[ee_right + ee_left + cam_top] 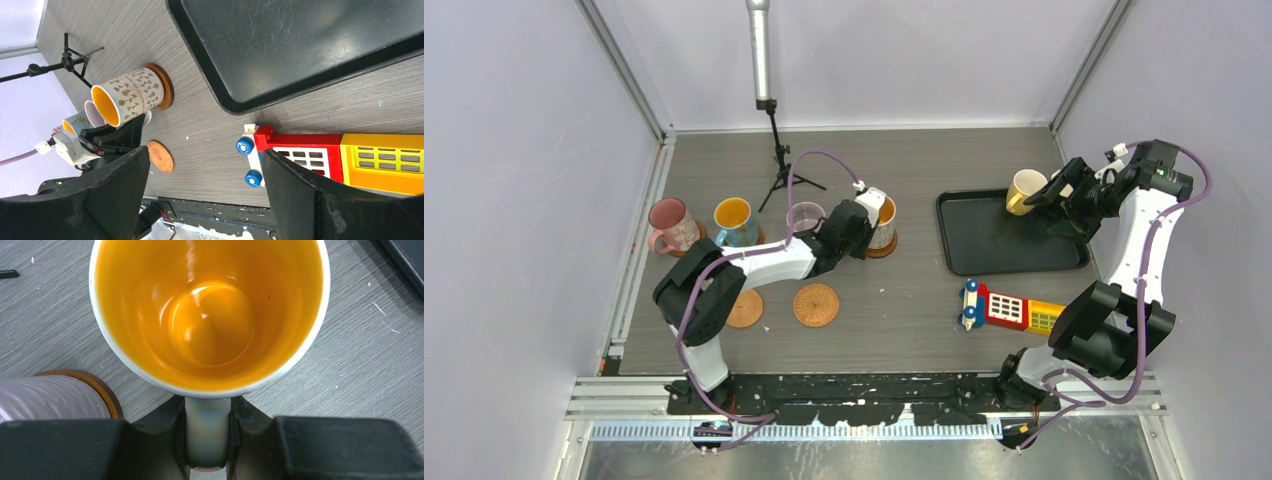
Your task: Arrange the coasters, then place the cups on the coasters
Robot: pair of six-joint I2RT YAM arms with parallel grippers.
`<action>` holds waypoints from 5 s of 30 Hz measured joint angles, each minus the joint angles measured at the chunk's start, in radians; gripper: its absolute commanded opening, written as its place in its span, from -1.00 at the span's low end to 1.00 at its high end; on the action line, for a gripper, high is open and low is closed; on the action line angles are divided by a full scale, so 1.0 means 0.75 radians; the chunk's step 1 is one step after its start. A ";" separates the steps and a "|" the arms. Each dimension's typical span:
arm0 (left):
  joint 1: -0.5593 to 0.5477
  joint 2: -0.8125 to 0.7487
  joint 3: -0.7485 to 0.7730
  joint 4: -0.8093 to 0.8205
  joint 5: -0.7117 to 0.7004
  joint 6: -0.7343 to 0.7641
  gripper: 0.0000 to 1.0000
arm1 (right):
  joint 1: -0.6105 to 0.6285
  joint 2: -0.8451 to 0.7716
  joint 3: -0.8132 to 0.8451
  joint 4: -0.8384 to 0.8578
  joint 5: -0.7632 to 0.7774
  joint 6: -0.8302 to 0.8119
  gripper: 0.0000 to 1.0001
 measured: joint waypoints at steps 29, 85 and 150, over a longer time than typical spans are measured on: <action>-0.024 -0.146 0.087 -0.244 0.080 -0.046 0.72 | 0.030 -0.022 -0.022 0.025 0.056 -0.004 0.73; 0.044 -0.528 0.192 -0.636 -0.120 0.196 1.00 | 0.514 0.576 0.142 0.380 0.887 0.214 -0.99; -0.301 0.399 1.154 -0.844 0.125 -0.057 0.99 | 0.191 -0.091 0.048 0.168 0.343 -0.011 0.75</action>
